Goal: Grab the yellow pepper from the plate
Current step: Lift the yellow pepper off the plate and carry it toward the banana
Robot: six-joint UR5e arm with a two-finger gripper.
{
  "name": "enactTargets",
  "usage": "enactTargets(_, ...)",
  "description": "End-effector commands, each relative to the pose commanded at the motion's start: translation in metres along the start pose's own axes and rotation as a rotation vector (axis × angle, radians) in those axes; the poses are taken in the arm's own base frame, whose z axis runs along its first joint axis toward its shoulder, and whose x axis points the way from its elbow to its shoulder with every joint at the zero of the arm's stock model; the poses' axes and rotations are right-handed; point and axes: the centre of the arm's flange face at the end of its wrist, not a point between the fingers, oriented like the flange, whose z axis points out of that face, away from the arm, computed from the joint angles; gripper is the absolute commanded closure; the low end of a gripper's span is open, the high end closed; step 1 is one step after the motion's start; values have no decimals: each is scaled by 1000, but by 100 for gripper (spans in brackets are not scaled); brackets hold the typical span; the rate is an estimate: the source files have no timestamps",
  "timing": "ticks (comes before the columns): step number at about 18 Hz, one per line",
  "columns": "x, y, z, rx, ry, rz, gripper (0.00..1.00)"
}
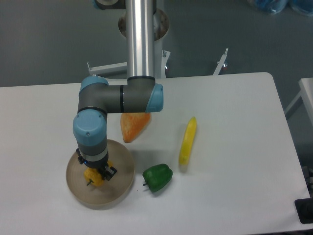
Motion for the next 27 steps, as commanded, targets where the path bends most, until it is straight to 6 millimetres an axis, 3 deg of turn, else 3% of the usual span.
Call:
enactTargets(3, -21, 18, -33, 15, -15, -36, 88)
enactTargets(4, -33, 32, -48, -1, -9, -44, 88)
enactTargets(7, -56, 66, -70, -64, 42, 74, 87)
enactTargets(12, -97, 122, -113, -77, 59, 98, 88)
enactTargets(19, -149, 187, -135, -78, 69, 290, 91)
enactTargets(23, -180, 228, -136, -128, 68, 423, 91)
enactTargets(27, -200, 252, -137, -148, 70, 473, 90)
